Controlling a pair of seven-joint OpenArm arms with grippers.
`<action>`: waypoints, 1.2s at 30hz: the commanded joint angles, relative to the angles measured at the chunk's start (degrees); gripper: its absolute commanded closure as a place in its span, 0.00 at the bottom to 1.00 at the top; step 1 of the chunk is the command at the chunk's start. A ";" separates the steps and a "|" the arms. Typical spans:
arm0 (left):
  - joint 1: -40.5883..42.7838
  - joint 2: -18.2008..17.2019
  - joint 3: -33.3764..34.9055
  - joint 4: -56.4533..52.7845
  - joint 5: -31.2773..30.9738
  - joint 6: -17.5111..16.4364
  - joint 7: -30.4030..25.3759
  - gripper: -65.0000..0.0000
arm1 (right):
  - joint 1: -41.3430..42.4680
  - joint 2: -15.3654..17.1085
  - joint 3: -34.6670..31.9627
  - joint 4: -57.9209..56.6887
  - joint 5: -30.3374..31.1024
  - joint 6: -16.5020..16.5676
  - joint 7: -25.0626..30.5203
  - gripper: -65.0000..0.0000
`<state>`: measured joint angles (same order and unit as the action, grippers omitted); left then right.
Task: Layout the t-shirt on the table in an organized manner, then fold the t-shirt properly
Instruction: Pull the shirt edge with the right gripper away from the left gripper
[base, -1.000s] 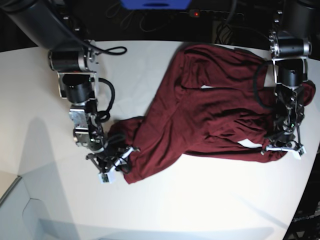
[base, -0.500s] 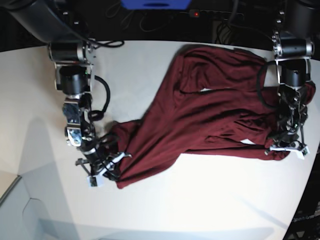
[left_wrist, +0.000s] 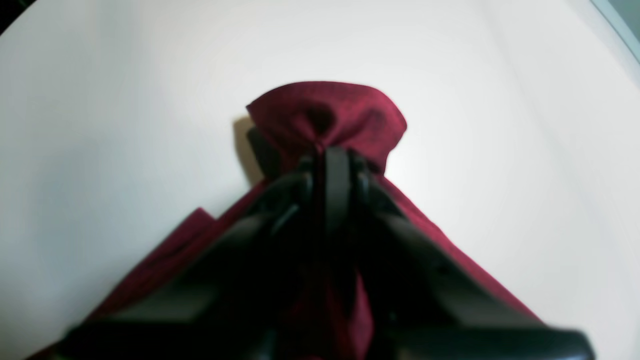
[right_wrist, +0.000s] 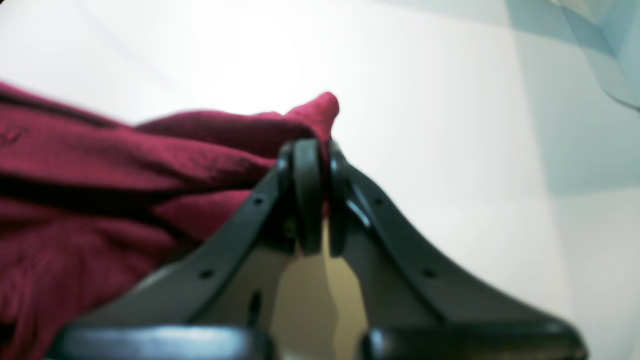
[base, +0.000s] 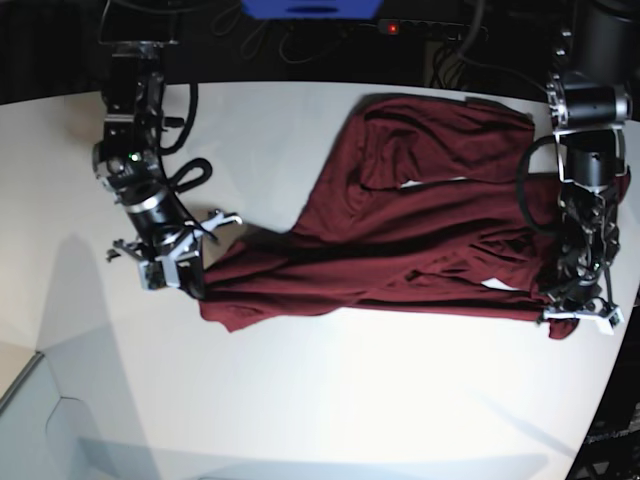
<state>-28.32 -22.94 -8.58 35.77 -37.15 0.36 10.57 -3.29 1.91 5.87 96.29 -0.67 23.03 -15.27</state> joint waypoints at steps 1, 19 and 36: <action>-2.15 -1.02 -0.17 0.93 -0.17 -0.32 -1.21 1.00 | -0.62 0.15 0.24 3.27 1.06 0.14 2.48 1.00; -8.83 -1.02 0.01 5.68 0.09 -0.32 -1.21 1.00 | -16.71 0.15 8.51 12.94 1.06 0.23 3.00 1.00; -12.43 0.65 0.10 4.36 0.35 -0.32 -1.12 0.99 | -18.82 0.33 8.51 6.17 1.06 0.23 3.00 1.00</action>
<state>-38.65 -21.43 -8.36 39.40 -36.75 0.34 10.72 -22.24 1.89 14.20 101.43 -0.12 23.27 -13.80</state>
